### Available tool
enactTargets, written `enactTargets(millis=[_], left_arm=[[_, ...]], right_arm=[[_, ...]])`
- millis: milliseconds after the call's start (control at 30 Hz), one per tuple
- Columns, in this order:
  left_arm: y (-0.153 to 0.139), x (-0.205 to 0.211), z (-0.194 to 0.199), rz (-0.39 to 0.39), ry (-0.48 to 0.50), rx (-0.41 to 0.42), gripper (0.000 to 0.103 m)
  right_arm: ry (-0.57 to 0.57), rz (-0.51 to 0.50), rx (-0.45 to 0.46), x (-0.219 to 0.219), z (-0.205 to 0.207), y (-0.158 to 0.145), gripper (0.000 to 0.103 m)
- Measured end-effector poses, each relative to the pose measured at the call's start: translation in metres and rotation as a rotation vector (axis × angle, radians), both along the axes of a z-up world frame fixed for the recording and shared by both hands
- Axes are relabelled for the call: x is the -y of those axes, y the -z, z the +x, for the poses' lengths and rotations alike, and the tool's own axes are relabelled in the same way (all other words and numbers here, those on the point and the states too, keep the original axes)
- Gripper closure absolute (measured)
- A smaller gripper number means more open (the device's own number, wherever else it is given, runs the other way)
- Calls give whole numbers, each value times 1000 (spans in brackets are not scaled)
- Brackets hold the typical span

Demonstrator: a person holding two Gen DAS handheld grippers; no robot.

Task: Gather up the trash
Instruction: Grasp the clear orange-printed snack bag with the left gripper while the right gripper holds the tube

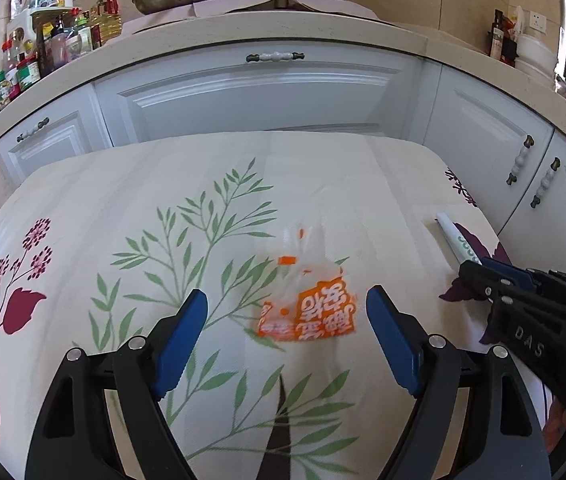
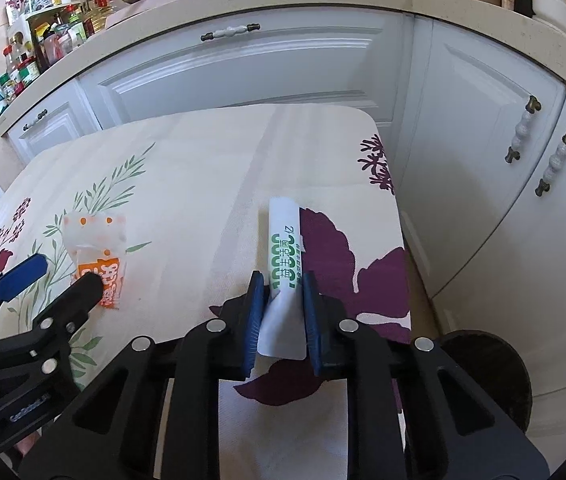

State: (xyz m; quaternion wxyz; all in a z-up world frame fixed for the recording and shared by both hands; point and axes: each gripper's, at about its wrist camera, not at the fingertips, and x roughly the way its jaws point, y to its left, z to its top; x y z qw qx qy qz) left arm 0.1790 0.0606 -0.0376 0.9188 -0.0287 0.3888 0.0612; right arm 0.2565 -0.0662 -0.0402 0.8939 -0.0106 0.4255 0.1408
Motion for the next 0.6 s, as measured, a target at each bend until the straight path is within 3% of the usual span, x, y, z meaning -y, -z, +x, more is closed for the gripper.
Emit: enactTargets(millis=[200,267,333,600], left_arm=[[8,-3,14,-50,2,-55,26],[11,-2,16,-52,11,-73,41],[11,0,16,-40,17,-75,47],[9,1,14,-43,23,-65,50]], right_arm=[[-4,23,-5,3,0,0,84],[-6,25,-6,3,0,0,84],[-8,27,-7,3,0,0,84],[-9,36,-5,4,0,0,84]])
